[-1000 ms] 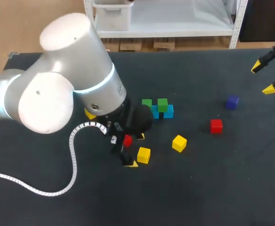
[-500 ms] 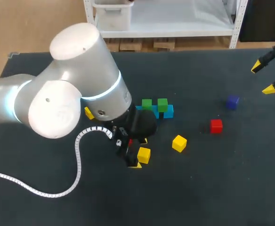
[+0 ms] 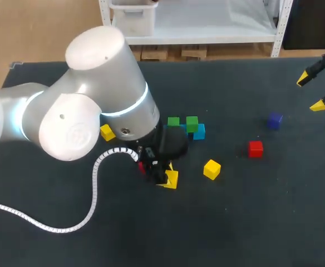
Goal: Place the blue cubes, place green cubes on the blue cubes, place the yellow cubes on the green cubes, then place the red cubes on the yellow cubes, and place purple cube on the red cubes.
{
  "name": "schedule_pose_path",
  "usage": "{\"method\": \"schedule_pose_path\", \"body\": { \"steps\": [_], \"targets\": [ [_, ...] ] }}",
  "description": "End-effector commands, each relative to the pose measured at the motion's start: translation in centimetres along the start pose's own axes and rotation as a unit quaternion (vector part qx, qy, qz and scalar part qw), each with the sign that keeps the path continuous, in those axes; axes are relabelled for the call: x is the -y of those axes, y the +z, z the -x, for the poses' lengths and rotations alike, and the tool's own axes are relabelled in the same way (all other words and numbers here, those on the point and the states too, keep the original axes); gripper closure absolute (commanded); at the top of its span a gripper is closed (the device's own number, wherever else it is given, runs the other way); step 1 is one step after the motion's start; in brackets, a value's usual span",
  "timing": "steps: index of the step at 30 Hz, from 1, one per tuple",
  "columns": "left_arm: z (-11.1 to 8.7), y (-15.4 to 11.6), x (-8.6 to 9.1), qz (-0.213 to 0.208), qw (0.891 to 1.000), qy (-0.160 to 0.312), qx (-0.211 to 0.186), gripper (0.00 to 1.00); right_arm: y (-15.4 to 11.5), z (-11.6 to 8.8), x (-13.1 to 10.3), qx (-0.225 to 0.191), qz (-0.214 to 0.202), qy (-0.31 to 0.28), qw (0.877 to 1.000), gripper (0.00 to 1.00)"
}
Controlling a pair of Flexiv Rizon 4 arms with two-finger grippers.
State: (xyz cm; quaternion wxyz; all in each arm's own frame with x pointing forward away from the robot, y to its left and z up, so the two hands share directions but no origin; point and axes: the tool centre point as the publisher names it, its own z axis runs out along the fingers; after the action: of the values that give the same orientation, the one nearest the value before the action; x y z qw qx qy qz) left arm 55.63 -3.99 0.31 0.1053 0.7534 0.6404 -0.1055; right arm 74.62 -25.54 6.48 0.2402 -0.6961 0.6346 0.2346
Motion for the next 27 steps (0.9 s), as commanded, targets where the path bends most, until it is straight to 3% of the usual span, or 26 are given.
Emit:
{"method": "schedule_pose_path", "body": {
  "steps": [1, 13, 27],
  "targets": [
    [-0.1, -1.7, -0.4, 0.010, 1.000, -0.010, -0.008, 1.00, 0.0, 0.0, 0.0, 0.001, 0.000, -0.001, 1.000, 0.00],
    [-0.3, -7.7, -4.3, 0.057, 0.996, -0.065, 0.001, 1.00, 0.0, 0.0, 0.0, 0.001, 0.000, -0.001, 1.000, 0.00],
    [0.7, -9.6, -9.3, 0.061, 0.997, -0.048, 0.007, 1.00, 0.0, 0.0, 0.0, 0.001, 0.000, -0.001, 1.000, 0.00]
  ]
}}
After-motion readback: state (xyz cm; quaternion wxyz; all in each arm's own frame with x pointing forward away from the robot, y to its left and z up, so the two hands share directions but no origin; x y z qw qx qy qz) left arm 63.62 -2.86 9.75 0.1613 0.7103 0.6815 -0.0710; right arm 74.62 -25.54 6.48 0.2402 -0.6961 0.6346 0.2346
